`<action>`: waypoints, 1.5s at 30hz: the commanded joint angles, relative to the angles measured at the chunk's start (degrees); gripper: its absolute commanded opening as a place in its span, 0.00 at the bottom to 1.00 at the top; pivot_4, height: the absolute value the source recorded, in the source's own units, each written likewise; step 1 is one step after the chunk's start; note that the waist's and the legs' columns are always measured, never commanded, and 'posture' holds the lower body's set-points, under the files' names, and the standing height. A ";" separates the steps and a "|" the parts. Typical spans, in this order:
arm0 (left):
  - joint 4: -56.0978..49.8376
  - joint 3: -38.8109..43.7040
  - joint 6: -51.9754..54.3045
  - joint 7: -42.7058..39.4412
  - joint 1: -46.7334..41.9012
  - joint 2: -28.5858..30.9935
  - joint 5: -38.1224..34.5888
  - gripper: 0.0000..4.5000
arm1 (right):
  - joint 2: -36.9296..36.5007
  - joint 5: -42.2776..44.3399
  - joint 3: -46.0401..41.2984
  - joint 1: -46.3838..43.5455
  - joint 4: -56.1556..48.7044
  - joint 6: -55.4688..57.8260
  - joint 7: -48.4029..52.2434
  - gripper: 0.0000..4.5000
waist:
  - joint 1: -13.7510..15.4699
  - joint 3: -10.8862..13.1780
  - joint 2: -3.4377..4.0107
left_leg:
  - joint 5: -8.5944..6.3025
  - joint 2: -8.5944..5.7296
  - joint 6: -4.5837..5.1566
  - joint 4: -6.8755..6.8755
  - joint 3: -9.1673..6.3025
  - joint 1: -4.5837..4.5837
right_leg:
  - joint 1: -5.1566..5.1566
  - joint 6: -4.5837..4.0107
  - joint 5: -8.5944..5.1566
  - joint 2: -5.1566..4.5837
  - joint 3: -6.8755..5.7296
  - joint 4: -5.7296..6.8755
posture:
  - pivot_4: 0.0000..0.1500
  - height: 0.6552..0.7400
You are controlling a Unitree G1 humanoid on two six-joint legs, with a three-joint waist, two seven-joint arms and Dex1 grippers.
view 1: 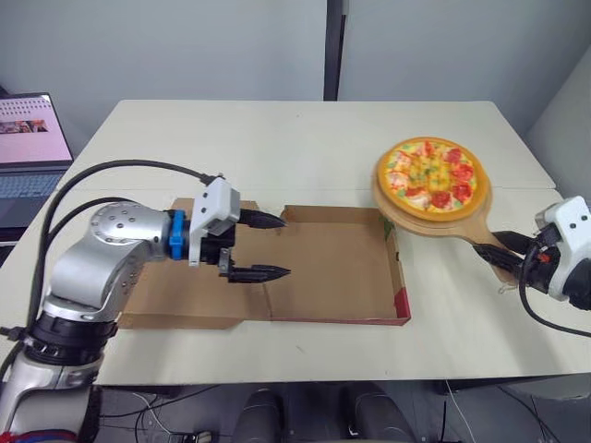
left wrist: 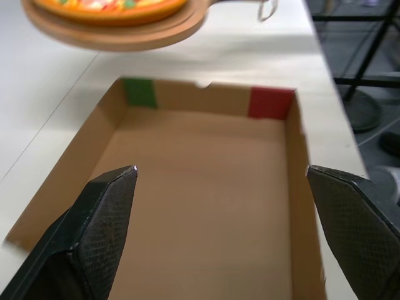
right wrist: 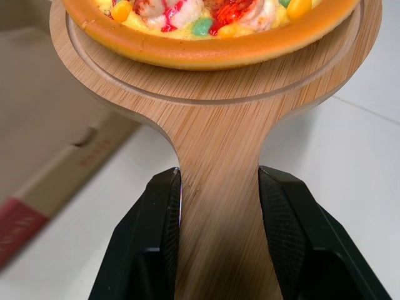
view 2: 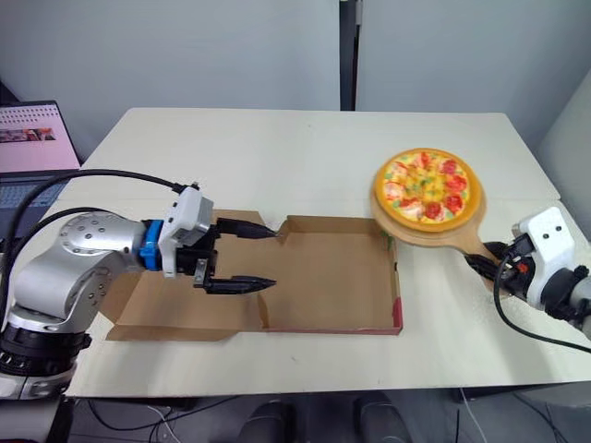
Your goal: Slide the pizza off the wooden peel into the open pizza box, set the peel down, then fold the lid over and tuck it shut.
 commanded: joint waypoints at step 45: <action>-7.31 8.37 1.00 -3.59 9.00 8.15 -7.83 1.00 | -8.57 -22.67 20.08 -18.03 13.33 -26.90 13.03 0.35 | 0.63 0.05 -0.01 | 0.00 -0.03 0.00 0.09 -0.14 -0.27 | -0.10 -0.13 0.07 -0.15 -0.30 -0.05 | 1.00 1.00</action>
